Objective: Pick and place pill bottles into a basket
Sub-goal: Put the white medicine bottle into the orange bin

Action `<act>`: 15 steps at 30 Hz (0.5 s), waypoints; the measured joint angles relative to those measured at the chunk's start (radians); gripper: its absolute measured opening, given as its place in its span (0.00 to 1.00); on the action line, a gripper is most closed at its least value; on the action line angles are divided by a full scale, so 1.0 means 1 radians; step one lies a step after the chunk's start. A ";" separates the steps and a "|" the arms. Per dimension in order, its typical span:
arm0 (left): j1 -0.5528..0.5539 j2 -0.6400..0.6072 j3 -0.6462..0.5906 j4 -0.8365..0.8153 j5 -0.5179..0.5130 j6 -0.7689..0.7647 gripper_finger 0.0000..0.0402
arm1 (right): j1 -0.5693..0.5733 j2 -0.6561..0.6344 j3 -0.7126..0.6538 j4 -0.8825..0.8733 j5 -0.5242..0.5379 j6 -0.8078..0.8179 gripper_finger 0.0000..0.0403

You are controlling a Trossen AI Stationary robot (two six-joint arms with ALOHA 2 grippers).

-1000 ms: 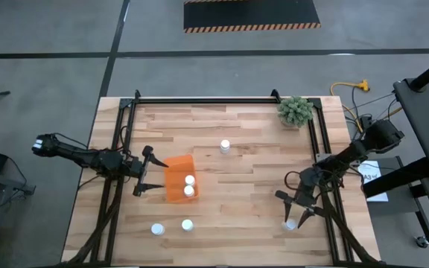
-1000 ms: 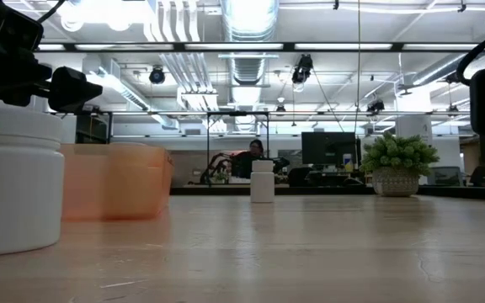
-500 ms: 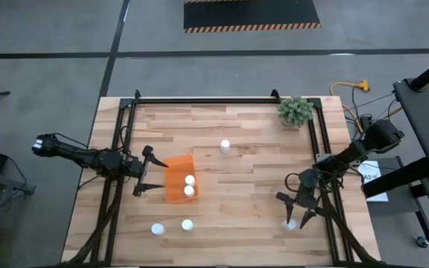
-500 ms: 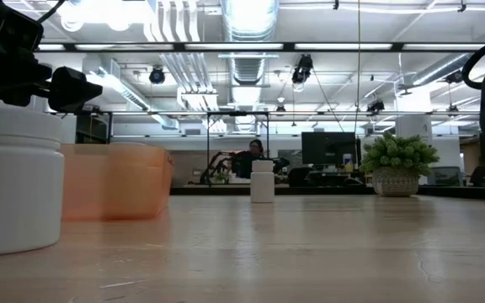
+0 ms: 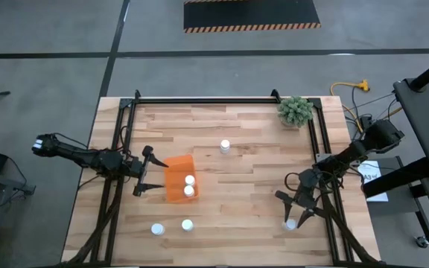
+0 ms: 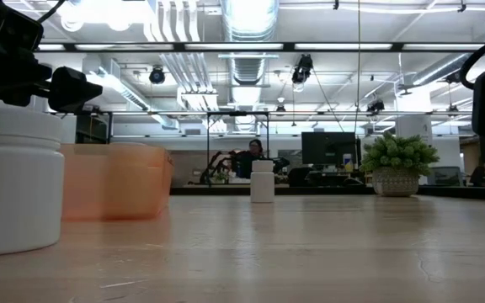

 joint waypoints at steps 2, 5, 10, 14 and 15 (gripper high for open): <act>0.000 0.000 0.000 0.000 0.000 0.000 0.86 | 0.000 0.003 0.000 0.001 0.002 0.000 0.55; 0.000 0.000 0.000 0.000 0.000 0.000 0.86 | 0.000 0.018 0.000 0.004 0.003 0.000 0.55; 0.000 0.000 0.000 0.000 0.000 0.000 0.86 | 0.000 0.051 0.001 0.014 0.005 0.000 0.53; 0.000 0.000 0.000 0.000 0.000 0.000 0.86 | 0.000 0.065 0.017 0.018 0.005 -0.001 0.50; 0.000 0.000 0.000 0.000 0.000 0.000 0.86 | 0.000 0.069 0.020 0.018 0.004 -0.004 0.50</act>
